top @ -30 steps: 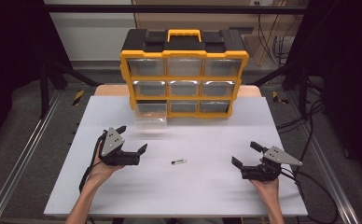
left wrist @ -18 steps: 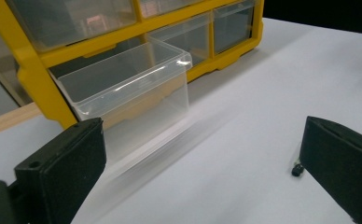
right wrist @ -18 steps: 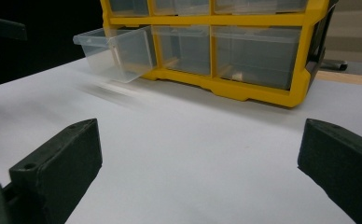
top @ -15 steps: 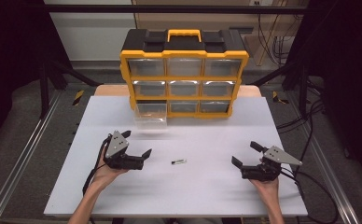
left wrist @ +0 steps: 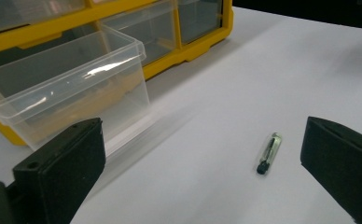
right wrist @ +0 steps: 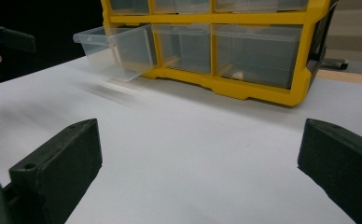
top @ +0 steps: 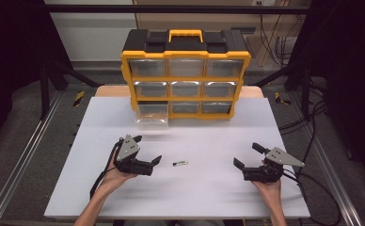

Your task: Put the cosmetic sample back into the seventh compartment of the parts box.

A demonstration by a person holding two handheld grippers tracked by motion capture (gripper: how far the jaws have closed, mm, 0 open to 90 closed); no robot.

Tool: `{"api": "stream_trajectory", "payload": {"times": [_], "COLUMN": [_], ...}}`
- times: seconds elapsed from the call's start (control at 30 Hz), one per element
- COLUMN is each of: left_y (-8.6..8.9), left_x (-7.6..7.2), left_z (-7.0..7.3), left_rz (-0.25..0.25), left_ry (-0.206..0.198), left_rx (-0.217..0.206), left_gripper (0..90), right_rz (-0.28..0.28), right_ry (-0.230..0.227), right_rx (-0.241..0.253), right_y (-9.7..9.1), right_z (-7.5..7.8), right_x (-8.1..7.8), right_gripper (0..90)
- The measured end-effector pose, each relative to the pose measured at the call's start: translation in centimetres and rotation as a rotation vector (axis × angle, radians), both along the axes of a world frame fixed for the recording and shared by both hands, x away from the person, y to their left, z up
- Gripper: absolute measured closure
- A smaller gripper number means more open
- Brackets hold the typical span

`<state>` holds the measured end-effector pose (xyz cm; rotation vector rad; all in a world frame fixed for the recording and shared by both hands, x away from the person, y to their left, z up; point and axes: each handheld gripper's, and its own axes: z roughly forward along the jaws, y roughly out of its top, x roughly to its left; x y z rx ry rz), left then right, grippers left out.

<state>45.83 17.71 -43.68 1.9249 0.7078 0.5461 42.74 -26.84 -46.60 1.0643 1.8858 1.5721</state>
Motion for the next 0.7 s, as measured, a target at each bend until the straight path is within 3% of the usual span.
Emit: {"api": "stream_trajectory", "payload": {"times": [0.23,0.7], "left_y": [-0.7,-2.6], "left_x": [0.2,0.3], "left_z": [-0.3,-0.3], "left_rz": [-0.002,-0.039], "left_ry": [0.049,0.069], "left_rx": [-0.006,0.003], "left_gripper": [2.9,3.1], "right_rz": [-0.003,0.005], "right_ry": [0.0,0.005], "right_rx": [0.001,-0.001], "right_y": [-0.1,0.0], "right_z": [0.0,0.0], "right_x": [0.0,-0.1], "right_gripper": [0.5,0.4]}}
